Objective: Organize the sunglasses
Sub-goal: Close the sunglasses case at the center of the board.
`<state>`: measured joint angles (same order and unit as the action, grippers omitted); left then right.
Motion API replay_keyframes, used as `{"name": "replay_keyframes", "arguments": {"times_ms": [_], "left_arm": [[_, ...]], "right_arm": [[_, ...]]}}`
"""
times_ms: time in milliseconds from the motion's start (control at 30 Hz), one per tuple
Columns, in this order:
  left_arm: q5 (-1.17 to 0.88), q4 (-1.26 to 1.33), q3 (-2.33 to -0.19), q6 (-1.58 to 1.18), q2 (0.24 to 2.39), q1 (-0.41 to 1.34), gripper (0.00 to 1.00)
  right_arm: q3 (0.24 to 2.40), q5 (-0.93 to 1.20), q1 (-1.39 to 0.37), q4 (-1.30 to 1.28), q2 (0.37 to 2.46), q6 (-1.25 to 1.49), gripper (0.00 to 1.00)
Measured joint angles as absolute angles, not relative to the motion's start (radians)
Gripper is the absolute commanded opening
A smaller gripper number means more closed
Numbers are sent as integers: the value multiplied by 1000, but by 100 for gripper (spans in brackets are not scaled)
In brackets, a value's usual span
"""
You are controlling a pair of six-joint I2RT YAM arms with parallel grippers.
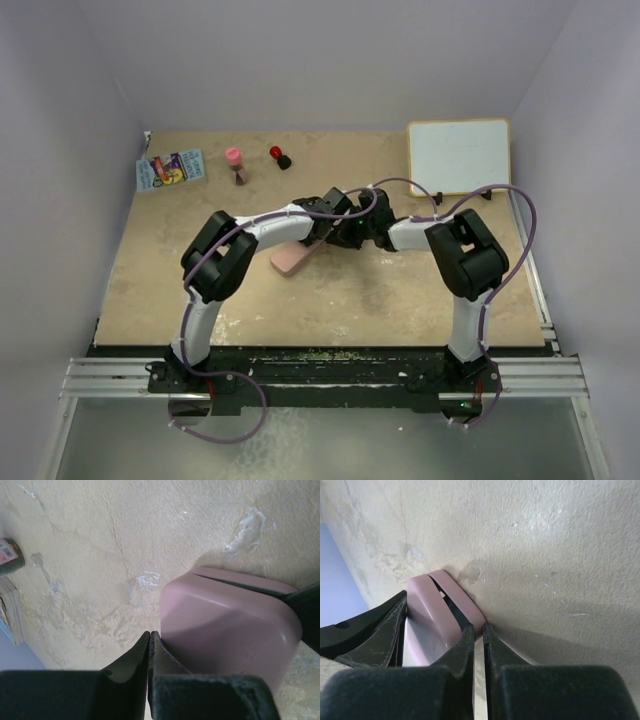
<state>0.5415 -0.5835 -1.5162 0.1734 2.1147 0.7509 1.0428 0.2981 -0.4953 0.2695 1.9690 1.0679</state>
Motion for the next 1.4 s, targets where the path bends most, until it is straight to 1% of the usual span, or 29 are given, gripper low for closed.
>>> {"name": "replay_keyframes", "arguments": {"times_ms": [67,133,200,400,500,667,900,967,1000,1133,1200,1400], "left_arm": [[555,-583,-1510,178,2115,758,4],[573,-584,-1505,180,2115,767,4],[588,-577,-1496,175,2115,771,4],[582,-531,-1490,148,2114,762,4],[560,-528,-1490,149,2105,757,4],[465,-540,-1490,176,2058,748,4],[254,-593,-1509,185,1969,708,4],[176,-624,-1534,180,1967,693,7],[133,-635,-1541,176,1967,683,13],[-44,-682,-1542,171,1967,644,18],[-114,-690,-1542,172,1967,623,24],[-246,-697,-1539,177,1967,596,26]], "right_arm": [[1014,336,-490,321,1969,1077,15],[986,385,-483,368,1971,1087,26],[967,417,-479,394,1972,1099,34],[929,499,-483,424,1956,1114,43],[924,524,-486,428,1955,1108,44],[904,550,-499,477,1958,1086,44],[886,587,-504,559,1983,1090,44],[884,593,-504,572,1988,1092,44],[884,596,-504,575,1990,1093,44],[881,596,-504,582,1990,1093,44],[881,596,-504,582,1990,1093,44],[881,596,-504,583,1991,1098,44]]}}
